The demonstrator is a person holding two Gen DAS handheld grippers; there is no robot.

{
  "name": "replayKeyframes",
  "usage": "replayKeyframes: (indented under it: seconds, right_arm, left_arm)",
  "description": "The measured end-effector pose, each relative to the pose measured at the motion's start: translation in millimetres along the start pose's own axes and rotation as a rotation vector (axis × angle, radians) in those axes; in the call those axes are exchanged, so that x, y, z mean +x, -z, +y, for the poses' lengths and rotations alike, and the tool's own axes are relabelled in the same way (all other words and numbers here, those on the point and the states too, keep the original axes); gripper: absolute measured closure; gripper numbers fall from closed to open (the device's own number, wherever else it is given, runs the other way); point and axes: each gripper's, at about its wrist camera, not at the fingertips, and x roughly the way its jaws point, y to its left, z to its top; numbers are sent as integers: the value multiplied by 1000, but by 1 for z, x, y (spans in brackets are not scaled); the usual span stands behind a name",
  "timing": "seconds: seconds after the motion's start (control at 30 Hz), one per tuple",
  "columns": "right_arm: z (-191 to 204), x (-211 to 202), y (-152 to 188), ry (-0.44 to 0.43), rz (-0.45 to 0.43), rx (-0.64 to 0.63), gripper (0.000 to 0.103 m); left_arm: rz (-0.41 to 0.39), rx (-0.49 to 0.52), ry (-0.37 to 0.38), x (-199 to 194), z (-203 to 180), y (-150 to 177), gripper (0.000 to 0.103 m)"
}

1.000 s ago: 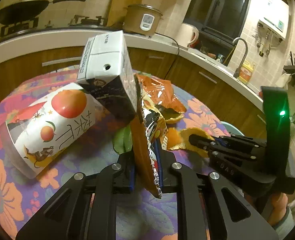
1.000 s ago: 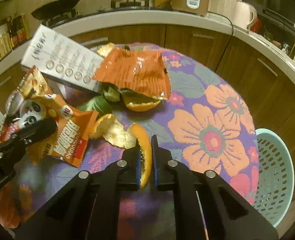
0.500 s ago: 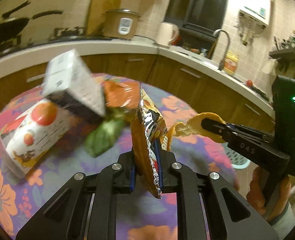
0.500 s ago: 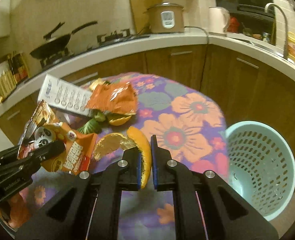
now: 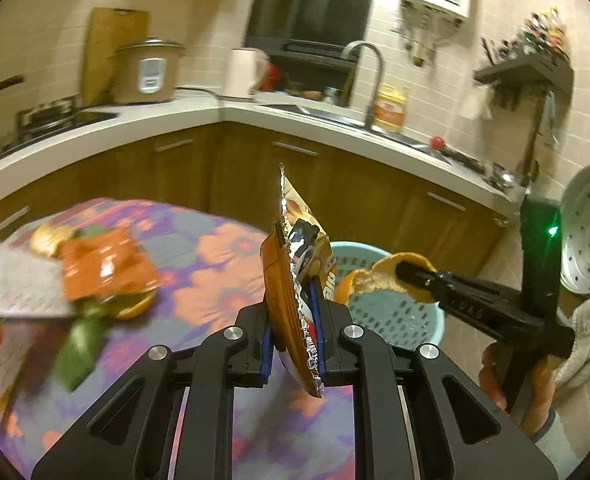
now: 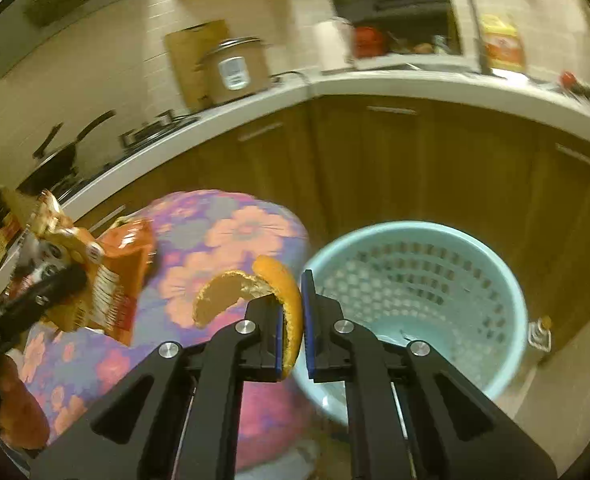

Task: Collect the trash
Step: 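Carry the wrapper and peel over the blue basket and open both tools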

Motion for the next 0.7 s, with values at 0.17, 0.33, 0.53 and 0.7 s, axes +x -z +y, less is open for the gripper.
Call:
replayKeyframes:
  seconds: [0.17,0.33,0.53,0.7]
  right_arm:
    - [-43,1,4,47,12,78,97]
    - [-70,15,11,85,58,133,97]
    - [-91,44,20,124,146,182,97]
    - [-100,64,27,153,227,182,95]
  left_arm:
    - [38,48,60,35,-37,-12,89]
    - [102,52,109,79,-57,-17,89]
    - [199,54,110,132,-70,-10,89]
    - [261,15,81,163,-65,-7,86]
